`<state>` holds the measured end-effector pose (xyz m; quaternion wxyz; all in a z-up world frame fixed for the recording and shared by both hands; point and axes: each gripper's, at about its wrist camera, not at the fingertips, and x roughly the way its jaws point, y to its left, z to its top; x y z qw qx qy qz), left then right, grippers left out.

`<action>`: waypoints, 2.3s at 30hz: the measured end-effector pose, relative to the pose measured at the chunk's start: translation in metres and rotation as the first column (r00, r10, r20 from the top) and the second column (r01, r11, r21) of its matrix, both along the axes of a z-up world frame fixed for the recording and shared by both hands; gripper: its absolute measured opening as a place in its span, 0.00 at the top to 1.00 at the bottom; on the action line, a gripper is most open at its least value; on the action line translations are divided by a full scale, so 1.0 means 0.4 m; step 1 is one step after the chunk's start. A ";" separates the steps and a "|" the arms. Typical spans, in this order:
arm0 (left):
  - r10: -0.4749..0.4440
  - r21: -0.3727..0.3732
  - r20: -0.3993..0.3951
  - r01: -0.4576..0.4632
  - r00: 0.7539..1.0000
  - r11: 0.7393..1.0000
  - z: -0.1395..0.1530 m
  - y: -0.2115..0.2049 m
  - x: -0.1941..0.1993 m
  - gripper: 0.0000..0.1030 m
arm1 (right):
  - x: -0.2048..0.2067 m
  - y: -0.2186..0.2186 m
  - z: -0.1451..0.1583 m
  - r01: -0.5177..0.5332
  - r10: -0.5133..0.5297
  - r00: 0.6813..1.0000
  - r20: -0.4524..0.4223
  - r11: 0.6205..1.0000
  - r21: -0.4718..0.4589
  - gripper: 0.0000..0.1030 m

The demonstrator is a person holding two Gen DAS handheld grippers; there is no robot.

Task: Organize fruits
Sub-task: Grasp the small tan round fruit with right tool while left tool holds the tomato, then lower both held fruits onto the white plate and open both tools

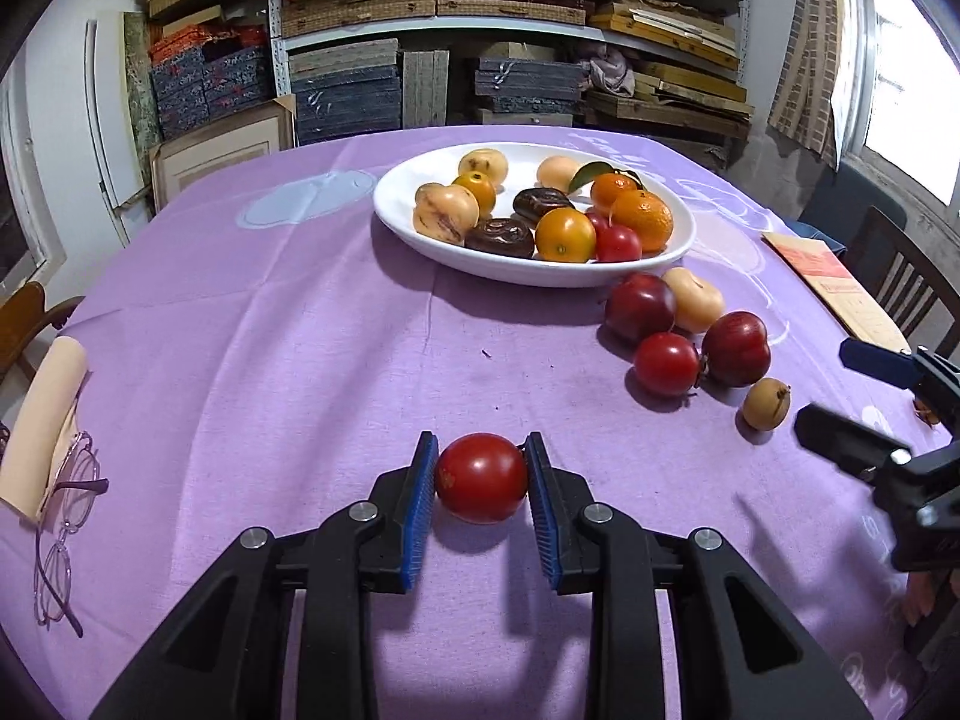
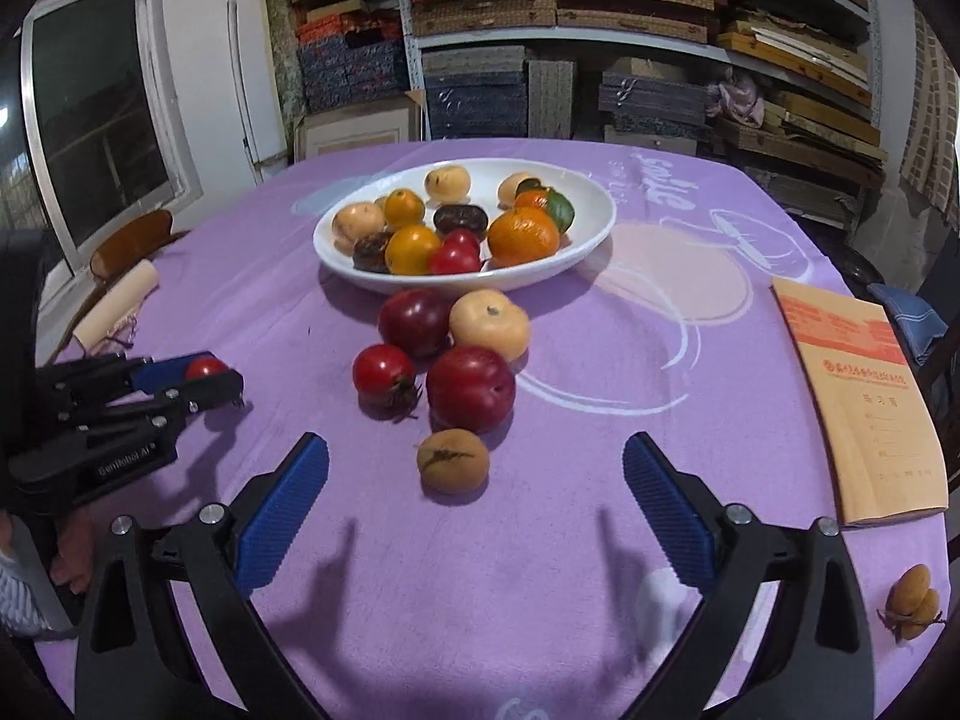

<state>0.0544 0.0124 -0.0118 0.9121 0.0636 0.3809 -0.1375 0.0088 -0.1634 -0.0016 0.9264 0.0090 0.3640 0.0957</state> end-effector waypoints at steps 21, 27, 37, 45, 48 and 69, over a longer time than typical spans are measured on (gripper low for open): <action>0.014 -0.031 -0.059 -0.016 0.998 0.999 -0.015 0.016 0.014 0.71 | 0.044 0.029 -0.028 -0.045 0.046 0.994 -0.095 0.999 0.006 0.70; 0.020 -0.038 -0.065 -0.022 0.998 0.999 -0.016 0.019 0.017 0.71 | 0.045 0.023 -0.029 -0.044 0.046 0.994 -0.097 0.999 0.023 0.71; 0.026 -0.015 -0.022 -0.027 0.999 1.000 -0.001 0.008 0.014 0.71 | 0.027 0.002 0.002 -0.037 0.041 0.998 -0.053 0.997 0.070 0.72; 0.036 -0.023 0.004 -0.036 0.999 0.999 0.039 -0.008 0.045 0.71 | 0.035 -0.016 0.069 -0.036 0.037 0.999 -0.016 0.996 0.083 0.72; 0.034 -0.014 0.024 -0.034 0.999 0.999 0.056 -0.018 0.057 0.71 | 0.049 -0.017 0.096 -0.037 0.038 0.999 0.000 0.997 0.071 0.72; 0.020 -0.028 0.063 -0.018 0.998 0.999 0.157 -0.135 0.299 0.71 | 0.340 -0.032 0.182 0.033 -0.033 0.999 0.011 0.998 0.054 0.72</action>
